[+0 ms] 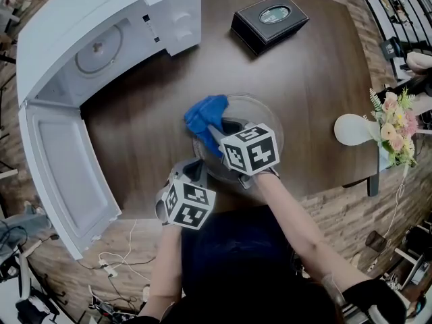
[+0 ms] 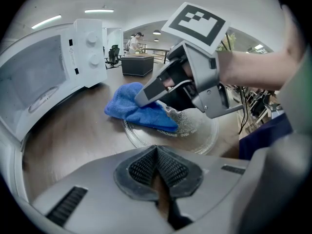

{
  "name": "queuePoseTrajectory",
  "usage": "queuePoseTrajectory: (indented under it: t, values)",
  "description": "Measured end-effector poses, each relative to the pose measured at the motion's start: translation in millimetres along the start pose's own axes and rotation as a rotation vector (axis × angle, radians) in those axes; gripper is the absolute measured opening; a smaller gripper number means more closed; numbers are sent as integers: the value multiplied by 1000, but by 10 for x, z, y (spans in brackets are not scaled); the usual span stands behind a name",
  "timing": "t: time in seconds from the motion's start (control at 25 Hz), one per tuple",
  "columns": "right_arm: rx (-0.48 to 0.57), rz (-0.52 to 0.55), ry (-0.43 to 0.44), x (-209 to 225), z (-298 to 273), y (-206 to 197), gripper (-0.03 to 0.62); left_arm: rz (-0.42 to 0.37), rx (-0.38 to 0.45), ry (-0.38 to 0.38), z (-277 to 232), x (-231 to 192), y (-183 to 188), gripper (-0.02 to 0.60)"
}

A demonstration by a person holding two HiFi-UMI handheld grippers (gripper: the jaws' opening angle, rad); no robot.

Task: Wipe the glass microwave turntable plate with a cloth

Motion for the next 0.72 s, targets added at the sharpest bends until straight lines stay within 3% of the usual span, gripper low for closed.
queuePoseTrajectory:
  t: [0.72]
  values:
    - [26, -88, -119, 428, 352, -101, 54, 8, 12, 10, 0, 2, -18, 3]
Point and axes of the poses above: the fingertips, and each gripper's own axes: z backward along the fingers, x to its right, y out of its top, the point moved 10 cm from there along z, backward along the fingers, and after that the axes turned 6 degrees about -x, right-handed, at the moved point
